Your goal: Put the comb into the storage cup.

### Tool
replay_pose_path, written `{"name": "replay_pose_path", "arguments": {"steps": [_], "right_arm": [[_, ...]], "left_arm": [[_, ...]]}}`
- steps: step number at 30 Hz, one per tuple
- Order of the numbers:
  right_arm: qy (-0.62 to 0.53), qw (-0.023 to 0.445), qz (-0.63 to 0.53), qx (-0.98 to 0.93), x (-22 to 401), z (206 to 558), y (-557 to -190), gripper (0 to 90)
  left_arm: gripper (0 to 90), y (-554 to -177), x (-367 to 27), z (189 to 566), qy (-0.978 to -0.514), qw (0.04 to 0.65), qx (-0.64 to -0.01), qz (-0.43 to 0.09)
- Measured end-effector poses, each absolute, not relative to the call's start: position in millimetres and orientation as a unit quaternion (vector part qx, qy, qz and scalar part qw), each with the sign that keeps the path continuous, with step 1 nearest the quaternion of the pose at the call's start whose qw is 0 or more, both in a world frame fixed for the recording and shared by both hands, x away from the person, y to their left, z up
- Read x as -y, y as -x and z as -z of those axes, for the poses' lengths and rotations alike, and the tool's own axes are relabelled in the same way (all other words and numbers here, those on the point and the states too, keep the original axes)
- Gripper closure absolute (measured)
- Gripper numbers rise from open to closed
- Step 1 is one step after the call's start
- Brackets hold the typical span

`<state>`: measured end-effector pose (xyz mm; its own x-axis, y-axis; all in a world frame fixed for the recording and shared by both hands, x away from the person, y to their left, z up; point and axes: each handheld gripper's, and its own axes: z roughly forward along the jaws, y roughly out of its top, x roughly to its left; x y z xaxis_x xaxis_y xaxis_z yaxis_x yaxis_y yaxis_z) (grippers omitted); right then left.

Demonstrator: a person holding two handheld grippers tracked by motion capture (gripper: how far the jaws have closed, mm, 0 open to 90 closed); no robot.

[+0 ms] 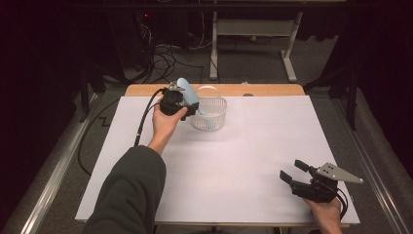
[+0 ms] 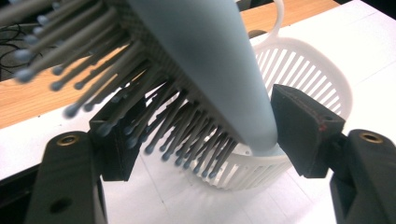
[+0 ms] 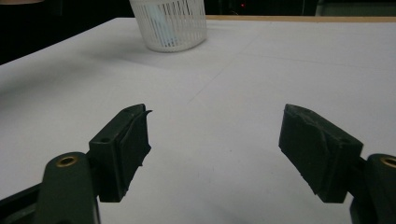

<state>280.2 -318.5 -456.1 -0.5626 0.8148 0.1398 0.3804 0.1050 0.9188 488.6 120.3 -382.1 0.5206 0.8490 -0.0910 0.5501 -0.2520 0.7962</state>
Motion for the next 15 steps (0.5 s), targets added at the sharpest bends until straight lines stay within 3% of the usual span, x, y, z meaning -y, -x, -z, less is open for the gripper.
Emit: {"name": "replay_pose_path", "arguments": {"steps": [15], "right_arm": [[-0.418, 0.207, -0.522, -0.714, 318.8, 456.2, -280.0, 25.0]], "left_arm": [[29.6, -485.0, -125.7, 390.0, -0.770, 0.411, -0.456, -0.172]]}}
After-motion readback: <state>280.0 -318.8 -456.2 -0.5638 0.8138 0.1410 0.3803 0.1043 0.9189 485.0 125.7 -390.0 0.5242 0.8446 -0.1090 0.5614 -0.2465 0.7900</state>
